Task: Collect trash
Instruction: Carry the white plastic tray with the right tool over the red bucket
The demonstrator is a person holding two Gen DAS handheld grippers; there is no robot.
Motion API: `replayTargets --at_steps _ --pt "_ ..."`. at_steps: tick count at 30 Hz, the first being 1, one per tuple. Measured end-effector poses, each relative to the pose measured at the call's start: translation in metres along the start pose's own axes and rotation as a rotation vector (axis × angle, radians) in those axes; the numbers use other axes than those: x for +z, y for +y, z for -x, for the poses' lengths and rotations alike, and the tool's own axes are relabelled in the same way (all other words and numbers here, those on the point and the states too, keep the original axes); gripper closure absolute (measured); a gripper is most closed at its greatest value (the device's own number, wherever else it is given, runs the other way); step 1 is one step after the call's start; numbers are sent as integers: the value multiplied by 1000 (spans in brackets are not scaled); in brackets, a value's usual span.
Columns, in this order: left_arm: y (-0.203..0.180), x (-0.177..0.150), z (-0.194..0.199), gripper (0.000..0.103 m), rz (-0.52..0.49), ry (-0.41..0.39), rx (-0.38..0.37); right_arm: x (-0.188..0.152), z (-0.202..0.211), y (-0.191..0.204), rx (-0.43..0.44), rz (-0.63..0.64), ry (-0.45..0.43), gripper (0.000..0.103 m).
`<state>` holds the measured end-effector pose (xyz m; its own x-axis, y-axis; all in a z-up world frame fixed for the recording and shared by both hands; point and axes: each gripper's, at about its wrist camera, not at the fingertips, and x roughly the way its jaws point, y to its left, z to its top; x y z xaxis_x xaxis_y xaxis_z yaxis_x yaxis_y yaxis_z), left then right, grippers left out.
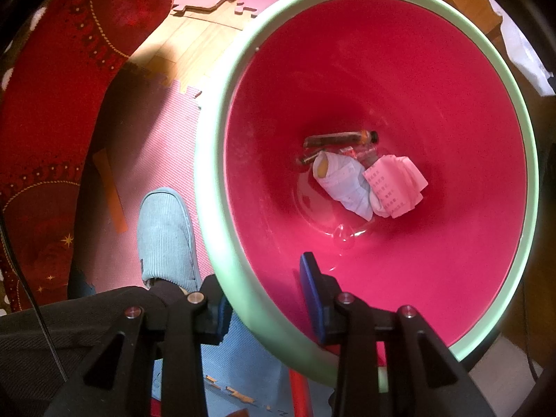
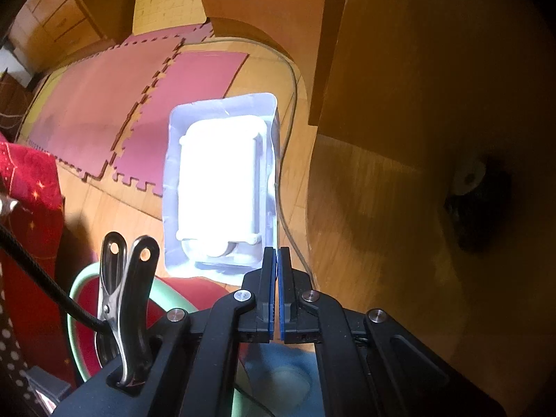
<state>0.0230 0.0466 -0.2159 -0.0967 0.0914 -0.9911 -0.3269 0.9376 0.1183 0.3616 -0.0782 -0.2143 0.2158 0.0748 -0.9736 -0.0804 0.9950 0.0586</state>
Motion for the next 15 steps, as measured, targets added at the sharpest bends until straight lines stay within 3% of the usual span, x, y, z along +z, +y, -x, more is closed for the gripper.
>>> replayTargets --at_steps 15 --pt "-1 1 0 67 2 -1 0 -2 1 10 20 66 15 101"
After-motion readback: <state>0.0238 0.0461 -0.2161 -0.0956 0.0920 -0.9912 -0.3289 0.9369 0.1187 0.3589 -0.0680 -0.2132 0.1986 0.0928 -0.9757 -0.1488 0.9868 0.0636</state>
